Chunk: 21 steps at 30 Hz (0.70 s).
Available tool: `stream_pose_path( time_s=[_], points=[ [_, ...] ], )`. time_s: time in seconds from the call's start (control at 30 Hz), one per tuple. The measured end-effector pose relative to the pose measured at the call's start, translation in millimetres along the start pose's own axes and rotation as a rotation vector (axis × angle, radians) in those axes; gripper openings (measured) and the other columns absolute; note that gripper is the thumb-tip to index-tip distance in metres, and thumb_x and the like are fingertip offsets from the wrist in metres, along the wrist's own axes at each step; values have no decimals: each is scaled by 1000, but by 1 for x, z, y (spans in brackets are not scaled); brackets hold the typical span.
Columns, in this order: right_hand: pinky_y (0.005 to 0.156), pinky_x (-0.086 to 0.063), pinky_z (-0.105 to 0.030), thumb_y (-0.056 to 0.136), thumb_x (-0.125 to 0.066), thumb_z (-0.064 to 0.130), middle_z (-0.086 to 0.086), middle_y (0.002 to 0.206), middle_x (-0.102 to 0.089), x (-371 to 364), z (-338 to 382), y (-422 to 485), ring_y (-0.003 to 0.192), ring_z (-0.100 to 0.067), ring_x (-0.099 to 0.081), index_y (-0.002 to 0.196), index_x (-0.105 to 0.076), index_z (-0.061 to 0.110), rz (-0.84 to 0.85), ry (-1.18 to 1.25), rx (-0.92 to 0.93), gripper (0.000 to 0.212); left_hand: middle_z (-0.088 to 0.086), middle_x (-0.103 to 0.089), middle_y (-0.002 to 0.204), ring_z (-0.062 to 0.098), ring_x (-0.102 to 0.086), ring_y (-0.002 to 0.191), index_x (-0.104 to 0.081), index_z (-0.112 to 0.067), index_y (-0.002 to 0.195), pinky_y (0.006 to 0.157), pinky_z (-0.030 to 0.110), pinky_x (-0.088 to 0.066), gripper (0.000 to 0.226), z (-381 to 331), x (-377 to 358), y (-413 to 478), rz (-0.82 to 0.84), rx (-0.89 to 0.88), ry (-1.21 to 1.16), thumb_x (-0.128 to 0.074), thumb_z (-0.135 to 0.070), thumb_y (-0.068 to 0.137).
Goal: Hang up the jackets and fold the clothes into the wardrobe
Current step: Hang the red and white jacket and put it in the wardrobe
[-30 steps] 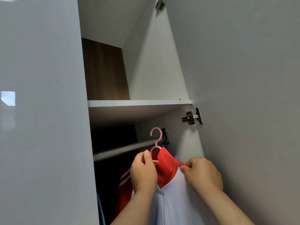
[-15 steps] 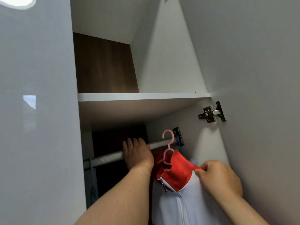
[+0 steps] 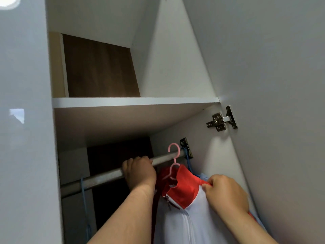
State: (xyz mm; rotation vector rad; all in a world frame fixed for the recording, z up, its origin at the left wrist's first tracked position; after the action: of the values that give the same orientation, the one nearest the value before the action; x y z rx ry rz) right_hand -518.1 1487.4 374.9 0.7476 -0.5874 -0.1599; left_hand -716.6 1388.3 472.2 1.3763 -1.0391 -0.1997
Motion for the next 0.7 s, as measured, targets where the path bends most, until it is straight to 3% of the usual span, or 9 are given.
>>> stream_pose_path(
  time_s=[0.33, 0.5, 0.7],
  points=[
    [63, -39, -28, 89, -56, 44, 5, 90, -68, -3, 0, 4, 89, -25, -64, 79, -55, 20, 27, -100, 32, 26, -3, -66, 102, 20, -52, 103, -67, -27, 101, 94, 33, -28, 29, 0, 2, -6, 0, 0, -40, -39, -34, 101],
    [62, -35, -29, 93, -52, 43, 2, 93, -67, 13, 13, 10, 90, -26, -65, 71, -42, 22, 13, -149, 86, 31, -4, -66, 104, 19, -52, 104, -67, -27, 102, 95, 32, -28, 29, -1, 7, -6, 16, 5, -39, -39, -36, 101],
    [60, -33, -28, 84, -55, 20, 6, 81, -57, 28, 30, 14, 74, -28, -57, 63, -34, 19, 6, -235, 112, 30, -5, -67, 104, 18, -53, 104, -67, -26, 102, 95, 32, -29, 30, -2, 12, -7, 39, 6, -49, -38, -36, 101]
  ],
)
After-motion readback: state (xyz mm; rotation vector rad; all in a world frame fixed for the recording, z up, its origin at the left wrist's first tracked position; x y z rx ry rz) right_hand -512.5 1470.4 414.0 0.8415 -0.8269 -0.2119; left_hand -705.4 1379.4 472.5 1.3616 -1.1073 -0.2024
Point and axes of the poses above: each hand's wrist, its own y-axis towards the middle knuckle, its own x-axis out of the back of the hand, z = x × y, the point moved 2 cm from there along y, towards the middle knuckle
